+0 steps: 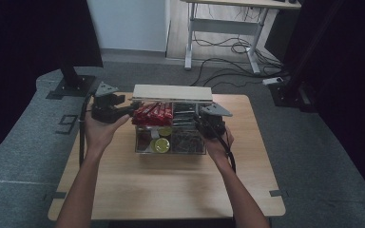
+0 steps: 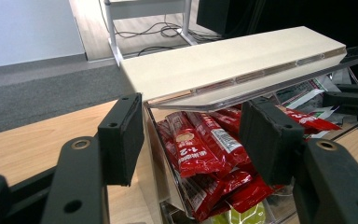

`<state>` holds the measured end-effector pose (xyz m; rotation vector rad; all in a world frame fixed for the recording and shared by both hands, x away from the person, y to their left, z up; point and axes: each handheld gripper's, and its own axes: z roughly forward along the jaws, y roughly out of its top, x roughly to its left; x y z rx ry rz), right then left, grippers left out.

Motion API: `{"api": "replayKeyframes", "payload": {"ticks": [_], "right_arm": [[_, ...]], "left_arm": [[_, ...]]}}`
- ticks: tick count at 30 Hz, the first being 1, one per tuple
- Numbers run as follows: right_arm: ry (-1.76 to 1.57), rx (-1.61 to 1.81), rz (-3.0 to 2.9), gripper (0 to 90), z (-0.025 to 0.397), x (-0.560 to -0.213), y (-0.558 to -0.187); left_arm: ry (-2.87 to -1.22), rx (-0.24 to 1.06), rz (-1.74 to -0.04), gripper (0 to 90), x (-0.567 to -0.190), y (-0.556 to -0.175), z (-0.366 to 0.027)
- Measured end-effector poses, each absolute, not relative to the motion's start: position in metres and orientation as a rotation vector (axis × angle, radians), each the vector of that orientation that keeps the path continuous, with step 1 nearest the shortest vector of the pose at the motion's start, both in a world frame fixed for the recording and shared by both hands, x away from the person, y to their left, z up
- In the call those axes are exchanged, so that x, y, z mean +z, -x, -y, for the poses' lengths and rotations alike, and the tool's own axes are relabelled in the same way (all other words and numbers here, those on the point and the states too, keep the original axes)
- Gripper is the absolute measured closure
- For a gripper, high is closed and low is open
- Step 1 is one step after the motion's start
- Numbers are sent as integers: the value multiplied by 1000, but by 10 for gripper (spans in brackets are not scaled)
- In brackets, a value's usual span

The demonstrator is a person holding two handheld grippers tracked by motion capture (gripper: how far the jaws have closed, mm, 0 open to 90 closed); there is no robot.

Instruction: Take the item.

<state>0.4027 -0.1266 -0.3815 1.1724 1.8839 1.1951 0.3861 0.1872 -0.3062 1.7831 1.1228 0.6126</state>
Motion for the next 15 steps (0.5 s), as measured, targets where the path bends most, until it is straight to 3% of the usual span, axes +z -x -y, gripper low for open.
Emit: {"api": "replayKeyframes", "payload": {"ticks": [7, 15], "right_arm": [[-1185, 1183, -1878, 864, 127, -382, -405], [-1163, 1230, -1867, 877, 132, -377, -398]], "left_arm": [[-1784, 612, -1120, 406, -306, -386, -187], [-1783, 610, -1119, 404, -306, -387, -187]]}}
